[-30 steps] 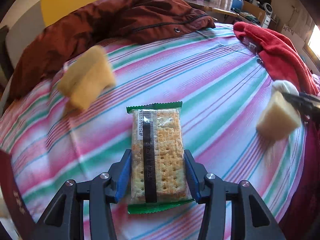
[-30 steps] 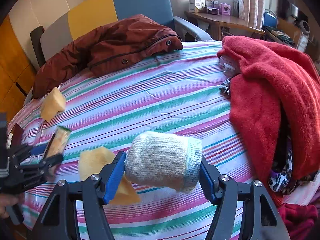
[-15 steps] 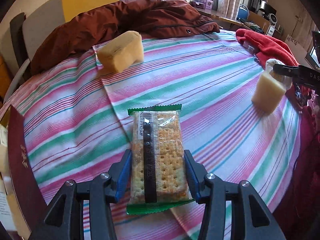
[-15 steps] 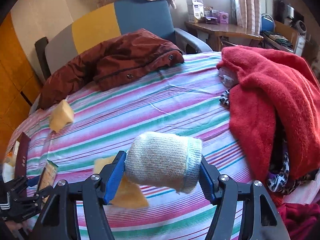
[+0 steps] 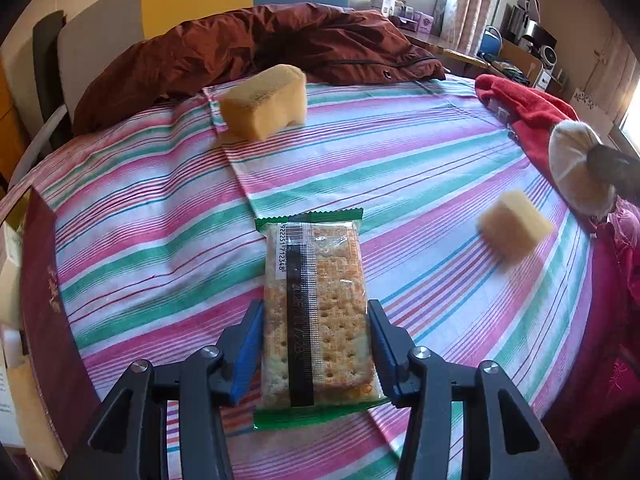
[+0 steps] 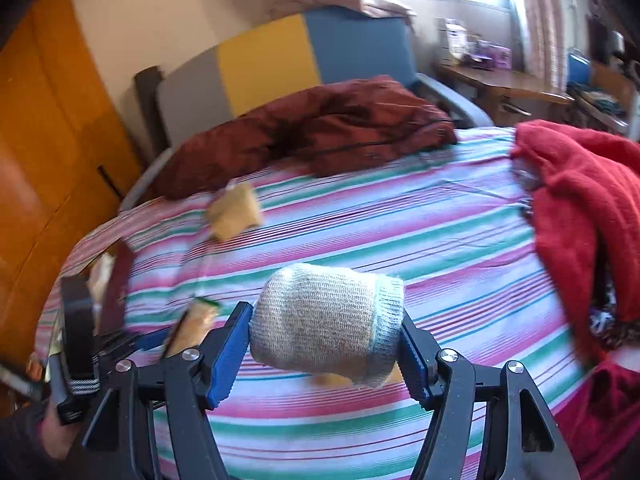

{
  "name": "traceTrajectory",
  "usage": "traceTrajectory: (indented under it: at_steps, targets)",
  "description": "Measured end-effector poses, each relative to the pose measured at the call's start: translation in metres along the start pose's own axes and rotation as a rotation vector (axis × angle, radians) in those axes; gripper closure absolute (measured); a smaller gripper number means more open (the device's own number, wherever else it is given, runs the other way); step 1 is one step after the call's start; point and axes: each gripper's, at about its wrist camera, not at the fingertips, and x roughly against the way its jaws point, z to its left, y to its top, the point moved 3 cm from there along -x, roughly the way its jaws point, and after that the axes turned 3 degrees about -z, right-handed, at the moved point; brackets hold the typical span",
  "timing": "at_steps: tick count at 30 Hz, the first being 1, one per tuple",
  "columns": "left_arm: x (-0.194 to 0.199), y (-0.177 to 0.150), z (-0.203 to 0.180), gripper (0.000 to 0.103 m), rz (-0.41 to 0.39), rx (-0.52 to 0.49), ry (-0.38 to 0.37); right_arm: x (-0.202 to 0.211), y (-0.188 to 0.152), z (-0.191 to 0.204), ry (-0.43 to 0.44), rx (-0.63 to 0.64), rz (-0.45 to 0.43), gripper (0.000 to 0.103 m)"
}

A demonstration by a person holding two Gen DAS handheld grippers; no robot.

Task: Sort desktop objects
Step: 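Carry the sock and cracker packet to the gold tray and release both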

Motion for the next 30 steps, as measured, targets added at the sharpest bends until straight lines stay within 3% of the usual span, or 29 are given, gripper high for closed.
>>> traceTrajectory:
  at_steps: [8, 15, 22, 30]
  targets:
    - [0.015, -0.005, 0.018, 0.053, -0.043, 0.031, 0.025, -0.020, -0.028, 0.046, 0.074, 0.045, 0.073, 0.035]
    - [0.033, -0.007, 0.031, 0.053, -0.082, 0.060, 0.039, -0.045, -0.058, 0.065, 0.071, 0.085, 0.155, 0.035]
    - [0.057, -0.011, 0.039, 0.053, -0.127, 0.075, 0.053, -0.057, -0.066, 0.077, 0.078, 0.096, 0.185, 0.035]
    - [0.087, -0.015, 0.057, 0.053, -0.174, 0.095, 0.124, -0.071, -0.074, 0.099, 0.094, 0.127, 0.219, 0.035]
